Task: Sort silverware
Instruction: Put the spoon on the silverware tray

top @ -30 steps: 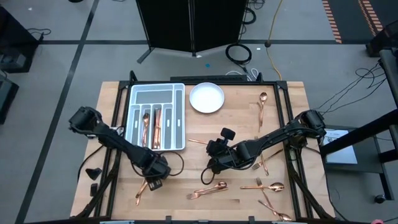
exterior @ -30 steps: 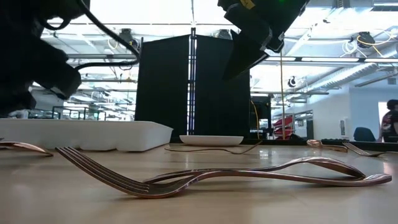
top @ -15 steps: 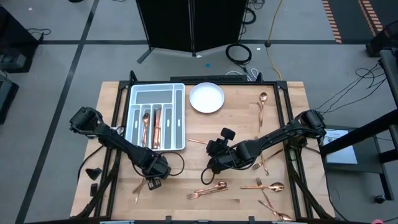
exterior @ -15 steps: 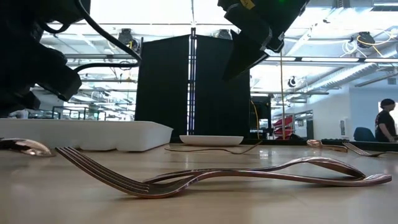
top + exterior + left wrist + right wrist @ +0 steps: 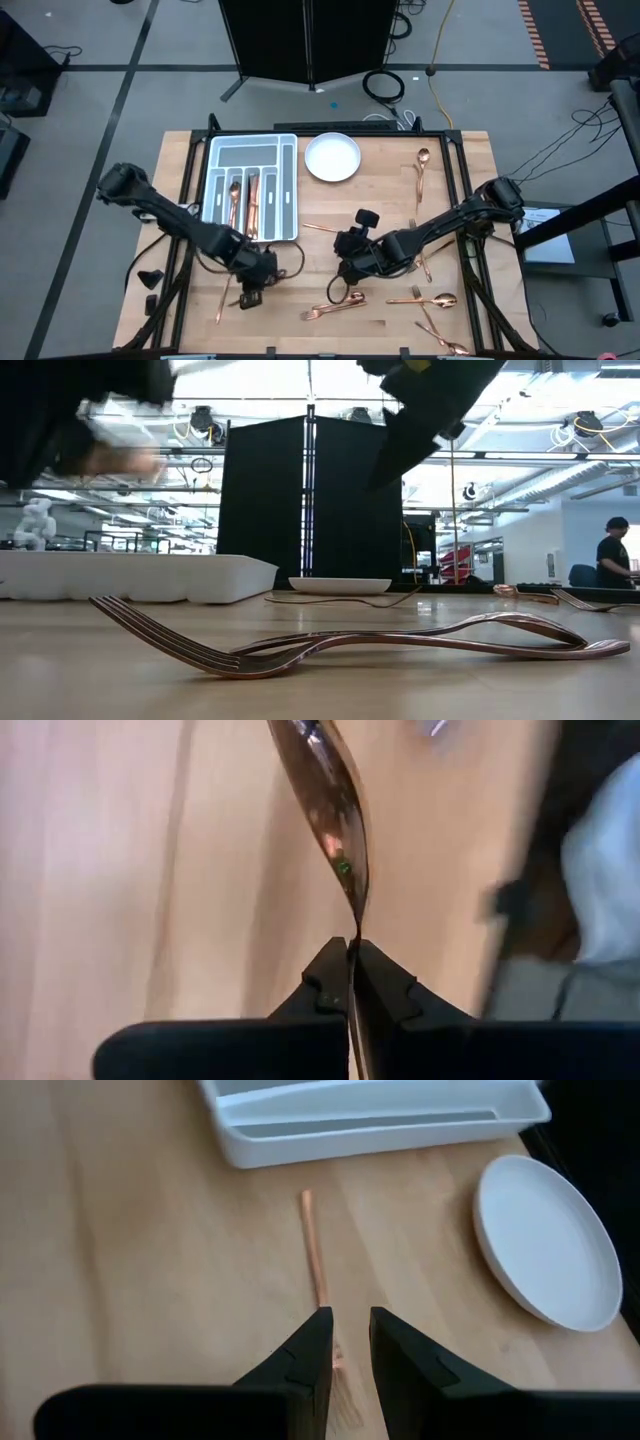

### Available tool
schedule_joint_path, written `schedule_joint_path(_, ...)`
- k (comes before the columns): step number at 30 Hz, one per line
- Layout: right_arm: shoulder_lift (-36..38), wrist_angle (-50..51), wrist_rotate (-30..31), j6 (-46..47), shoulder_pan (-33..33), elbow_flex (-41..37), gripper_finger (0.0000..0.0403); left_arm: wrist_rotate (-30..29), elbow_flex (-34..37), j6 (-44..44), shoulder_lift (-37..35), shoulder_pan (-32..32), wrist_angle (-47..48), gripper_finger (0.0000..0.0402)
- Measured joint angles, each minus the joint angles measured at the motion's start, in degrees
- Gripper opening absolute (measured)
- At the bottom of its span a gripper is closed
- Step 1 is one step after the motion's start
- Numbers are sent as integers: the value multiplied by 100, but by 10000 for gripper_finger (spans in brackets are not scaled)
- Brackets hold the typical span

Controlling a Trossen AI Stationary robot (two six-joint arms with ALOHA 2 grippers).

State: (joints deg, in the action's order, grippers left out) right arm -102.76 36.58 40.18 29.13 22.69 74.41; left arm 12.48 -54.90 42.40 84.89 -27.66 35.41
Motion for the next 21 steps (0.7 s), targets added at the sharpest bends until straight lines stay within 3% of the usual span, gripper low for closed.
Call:
schedule_joint_path(5, 0, -15, -2, -108, 80, 0, 61, -703, -11, 69, -1023, 352, 163, 1)
schedule_joint_path(11, 0, -42, -4, -121, 78, 0, 61, -1431, -8, 985, -2073, 1177, 1552, 1)
schedule_joint_path(15, 0, -72, -4, -129, 78, 0, 61, -1710, -6, 1957, -2322, 1957, 2949, 1)
schedule_joint_path(18, 0, -84, -3, -153, 70, 0, 61, -1717, -4, 2008, -2315, 2595, 3642, 1)
schedule_joint_path(21, 0, -97, -9, -175, 65, 0, 61, -1651, -2, 1837, -2229, 3219, 3703, 1)
